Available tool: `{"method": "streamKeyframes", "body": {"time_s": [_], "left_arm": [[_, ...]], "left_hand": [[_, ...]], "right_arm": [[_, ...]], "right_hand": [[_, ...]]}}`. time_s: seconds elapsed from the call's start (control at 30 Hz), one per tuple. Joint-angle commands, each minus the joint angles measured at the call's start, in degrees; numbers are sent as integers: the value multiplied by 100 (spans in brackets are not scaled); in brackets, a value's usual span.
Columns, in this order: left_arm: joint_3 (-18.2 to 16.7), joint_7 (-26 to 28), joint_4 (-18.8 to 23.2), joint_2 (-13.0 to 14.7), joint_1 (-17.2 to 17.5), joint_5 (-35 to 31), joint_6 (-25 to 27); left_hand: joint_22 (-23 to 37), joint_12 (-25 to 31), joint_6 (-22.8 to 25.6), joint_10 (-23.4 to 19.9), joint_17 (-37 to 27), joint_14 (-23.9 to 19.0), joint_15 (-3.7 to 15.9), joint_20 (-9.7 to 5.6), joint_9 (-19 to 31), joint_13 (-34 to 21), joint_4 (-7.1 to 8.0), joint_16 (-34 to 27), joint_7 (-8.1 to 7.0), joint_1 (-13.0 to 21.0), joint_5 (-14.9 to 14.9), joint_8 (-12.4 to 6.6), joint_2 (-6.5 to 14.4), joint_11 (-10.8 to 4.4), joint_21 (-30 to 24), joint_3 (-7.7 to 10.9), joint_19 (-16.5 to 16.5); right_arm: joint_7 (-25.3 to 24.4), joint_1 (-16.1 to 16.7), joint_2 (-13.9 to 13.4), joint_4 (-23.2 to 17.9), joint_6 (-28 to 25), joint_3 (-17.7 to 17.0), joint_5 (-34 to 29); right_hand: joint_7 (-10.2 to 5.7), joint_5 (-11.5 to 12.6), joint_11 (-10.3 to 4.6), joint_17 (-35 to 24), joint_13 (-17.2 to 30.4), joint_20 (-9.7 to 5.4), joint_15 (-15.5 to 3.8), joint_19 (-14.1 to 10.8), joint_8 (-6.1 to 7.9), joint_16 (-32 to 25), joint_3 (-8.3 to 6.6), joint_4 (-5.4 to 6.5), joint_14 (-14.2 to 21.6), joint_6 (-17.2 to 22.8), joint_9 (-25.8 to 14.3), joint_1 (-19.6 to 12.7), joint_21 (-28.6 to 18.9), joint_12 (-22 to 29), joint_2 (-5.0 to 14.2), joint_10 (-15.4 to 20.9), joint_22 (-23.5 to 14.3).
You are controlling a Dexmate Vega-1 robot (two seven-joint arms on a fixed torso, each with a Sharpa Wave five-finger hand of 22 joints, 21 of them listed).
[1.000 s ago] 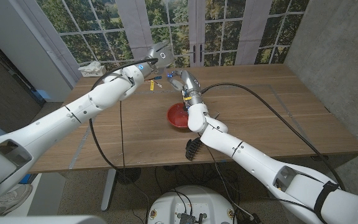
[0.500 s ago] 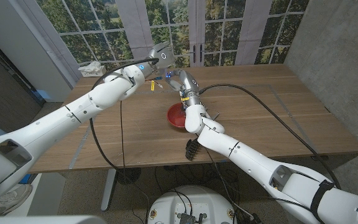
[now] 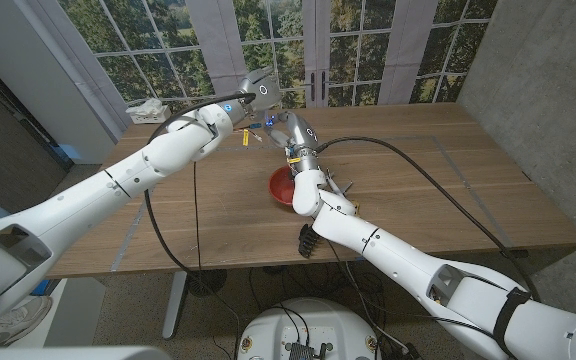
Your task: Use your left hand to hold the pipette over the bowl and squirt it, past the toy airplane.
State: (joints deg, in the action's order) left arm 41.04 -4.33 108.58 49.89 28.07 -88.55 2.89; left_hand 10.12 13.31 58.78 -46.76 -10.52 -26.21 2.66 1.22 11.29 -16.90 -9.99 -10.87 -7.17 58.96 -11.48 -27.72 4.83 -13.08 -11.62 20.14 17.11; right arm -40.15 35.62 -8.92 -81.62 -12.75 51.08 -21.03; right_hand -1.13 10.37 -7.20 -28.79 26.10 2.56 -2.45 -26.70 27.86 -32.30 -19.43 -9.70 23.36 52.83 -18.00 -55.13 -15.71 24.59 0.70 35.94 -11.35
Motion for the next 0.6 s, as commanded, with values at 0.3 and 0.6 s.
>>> {"method": "streamKeyframes", "body": {"time_s": [0.3,0.6], "left_arm": [[24,-10,-64,-31,-38,-1,-12],[40,61,-93,-31,-60,-3,-18]], "left_hand": [[21,-6,269,-26,-28,-23,1025,-14,13,-36,12,-10,-119,32,-22,-89,31,21,3,-32,16],[21,-8,257,-27,-28,-15,1025,-15,13,-38,14,-9,-125,32,-23,-83,30,20,3,-39,14]], "right_arm": [[-343,-36,182,268,-1,22,20],[-376,-56,186,321,76,30,52]], "right_hand": [[13,82,-132,-296,347,-71,-754,-10,496,-215,-16,-18,148,359,-361,-428,-79,286,217,178,-20],[47,113,-133,-301,439,-89,-766,-19,606,-193,-35,-1,204,388,-451,-483,-100,348,240,198,-24]]}}
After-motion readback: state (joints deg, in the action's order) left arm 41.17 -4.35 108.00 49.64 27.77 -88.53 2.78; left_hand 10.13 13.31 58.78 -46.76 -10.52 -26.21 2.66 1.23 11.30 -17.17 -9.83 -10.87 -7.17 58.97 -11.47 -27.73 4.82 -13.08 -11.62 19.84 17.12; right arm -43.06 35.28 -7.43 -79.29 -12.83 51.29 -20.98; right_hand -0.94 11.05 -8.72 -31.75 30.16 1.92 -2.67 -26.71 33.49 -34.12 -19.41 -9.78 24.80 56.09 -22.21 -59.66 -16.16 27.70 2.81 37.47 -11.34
